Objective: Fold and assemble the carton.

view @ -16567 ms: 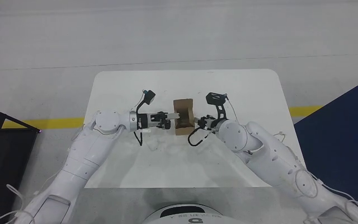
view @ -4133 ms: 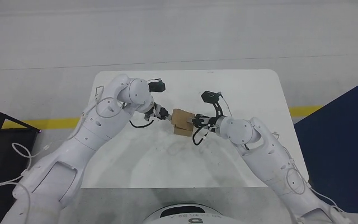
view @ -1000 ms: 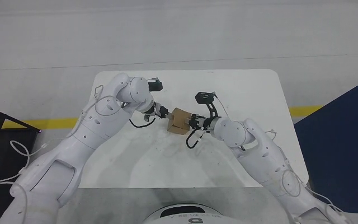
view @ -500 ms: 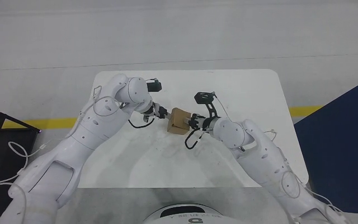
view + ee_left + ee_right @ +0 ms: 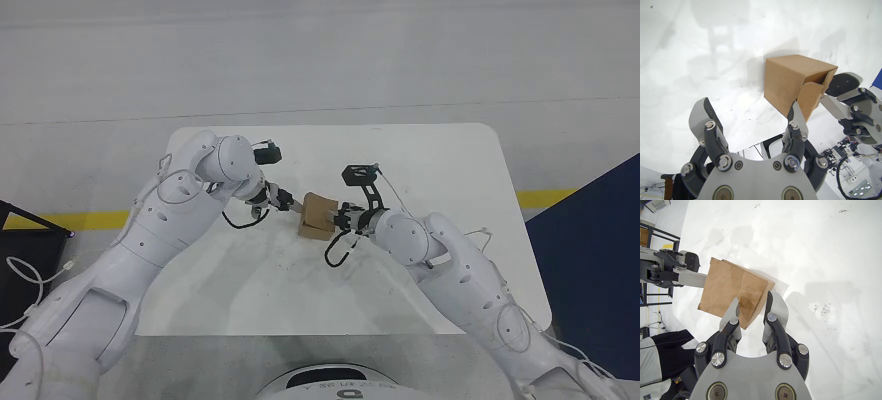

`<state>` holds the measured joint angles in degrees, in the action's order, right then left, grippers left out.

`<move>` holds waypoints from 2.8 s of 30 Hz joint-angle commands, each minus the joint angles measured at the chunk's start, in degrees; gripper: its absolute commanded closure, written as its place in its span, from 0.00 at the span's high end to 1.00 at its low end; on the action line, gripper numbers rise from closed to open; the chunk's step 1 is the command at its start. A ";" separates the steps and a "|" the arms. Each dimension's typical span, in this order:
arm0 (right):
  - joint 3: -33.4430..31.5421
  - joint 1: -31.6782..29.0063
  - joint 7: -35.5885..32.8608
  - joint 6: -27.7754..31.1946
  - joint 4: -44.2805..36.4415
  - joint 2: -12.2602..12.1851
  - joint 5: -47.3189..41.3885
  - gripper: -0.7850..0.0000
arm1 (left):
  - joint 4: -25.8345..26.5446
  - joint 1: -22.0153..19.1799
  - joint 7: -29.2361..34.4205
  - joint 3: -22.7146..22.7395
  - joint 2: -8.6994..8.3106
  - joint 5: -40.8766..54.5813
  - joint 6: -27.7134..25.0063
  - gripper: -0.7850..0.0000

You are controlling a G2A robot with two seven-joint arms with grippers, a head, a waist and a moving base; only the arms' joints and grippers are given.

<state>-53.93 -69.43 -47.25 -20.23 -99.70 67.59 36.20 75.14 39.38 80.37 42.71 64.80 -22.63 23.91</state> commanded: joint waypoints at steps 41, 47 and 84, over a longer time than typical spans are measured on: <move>2.43 2.84 -1.20 -1.09 2.83 1.83 0.93 0.33 | -0.65 -0.66 0.95 -0.87 -1.21 0.37 -0.96 1.00; 2.84 2.89 -1.32 -1.71 2.94 2.01 2.21 0.33 | -0.67 -0.22 0.99 -0.91 -1.28 0.86 -0.99 1.00; 1.37 0.42 -2.13 -1.08 0.61 2.29 4.71 0.29 | 1.95 2.44 -0.79 1.64 -3.82 1.99 0.79 1.00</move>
<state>-52.50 -68.97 -49.37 -21.33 -98.99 69.86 40.95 77.07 41.87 79.63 44.50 60.95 -20.77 24.65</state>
